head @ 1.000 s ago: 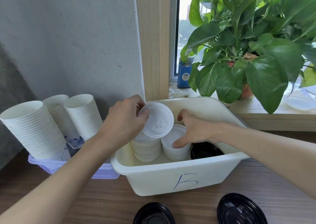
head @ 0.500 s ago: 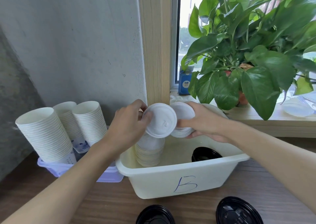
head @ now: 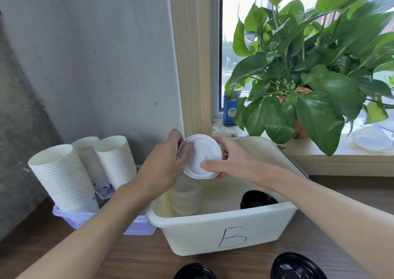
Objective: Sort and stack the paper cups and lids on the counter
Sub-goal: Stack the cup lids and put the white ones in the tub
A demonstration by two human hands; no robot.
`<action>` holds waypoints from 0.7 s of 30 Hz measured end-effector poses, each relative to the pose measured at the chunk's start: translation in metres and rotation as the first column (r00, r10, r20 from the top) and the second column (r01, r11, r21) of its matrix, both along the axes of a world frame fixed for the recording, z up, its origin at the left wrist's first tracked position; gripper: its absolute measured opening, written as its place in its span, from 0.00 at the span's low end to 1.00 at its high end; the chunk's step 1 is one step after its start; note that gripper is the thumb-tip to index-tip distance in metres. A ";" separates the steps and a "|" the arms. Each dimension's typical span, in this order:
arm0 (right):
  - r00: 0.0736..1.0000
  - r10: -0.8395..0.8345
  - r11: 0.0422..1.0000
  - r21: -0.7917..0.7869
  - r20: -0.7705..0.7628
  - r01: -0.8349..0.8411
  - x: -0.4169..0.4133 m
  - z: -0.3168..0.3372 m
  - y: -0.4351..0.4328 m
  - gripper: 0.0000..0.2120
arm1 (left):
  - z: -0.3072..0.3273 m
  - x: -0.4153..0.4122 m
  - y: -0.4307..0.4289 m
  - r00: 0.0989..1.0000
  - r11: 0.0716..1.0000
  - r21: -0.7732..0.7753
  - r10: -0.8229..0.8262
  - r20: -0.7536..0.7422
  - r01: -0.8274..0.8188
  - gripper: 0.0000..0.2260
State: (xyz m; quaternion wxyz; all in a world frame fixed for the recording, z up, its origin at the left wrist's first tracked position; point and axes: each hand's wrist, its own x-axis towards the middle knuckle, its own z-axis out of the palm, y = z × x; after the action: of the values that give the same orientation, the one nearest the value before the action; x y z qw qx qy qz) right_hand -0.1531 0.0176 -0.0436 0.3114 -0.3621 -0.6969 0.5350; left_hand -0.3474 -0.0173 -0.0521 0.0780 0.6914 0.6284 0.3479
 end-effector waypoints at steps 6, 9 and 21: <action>0.978 -0.035 0.999 -0.033 -0.207 0.029 0.004 0.004 0.002 0.27 | 0.009 0.000 0.001 0.967 0.983 -0.084 -0.142 0.210 0.163 0.35; 0.982 0.008 0.999 -0.046 -0.187 -0.017 0.003 0.004 0.002 0.26 | 0.011 -0.002 -0.002 0.924 0.962 -0.049 -0.242 0.295 0.268 0.29; 0.965 -0.148 0.953 0.229 -0.215 0.197 -0.029 0.011 -0.002 0.27 | 0.011 -0.002 -0.008 0.899 0.957 0.060 -0.287 0.329 0.283 0.23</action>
State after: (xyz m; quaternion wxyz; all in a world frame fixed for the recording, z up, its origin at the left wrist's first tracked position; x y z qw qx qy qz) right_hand -0.1820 0.0156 -0.0330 0.4669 -0.3258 -0.6900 0.4470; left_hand -0.3497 -0.0250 -0.0414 0.2300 0.7071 0.4961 0.4483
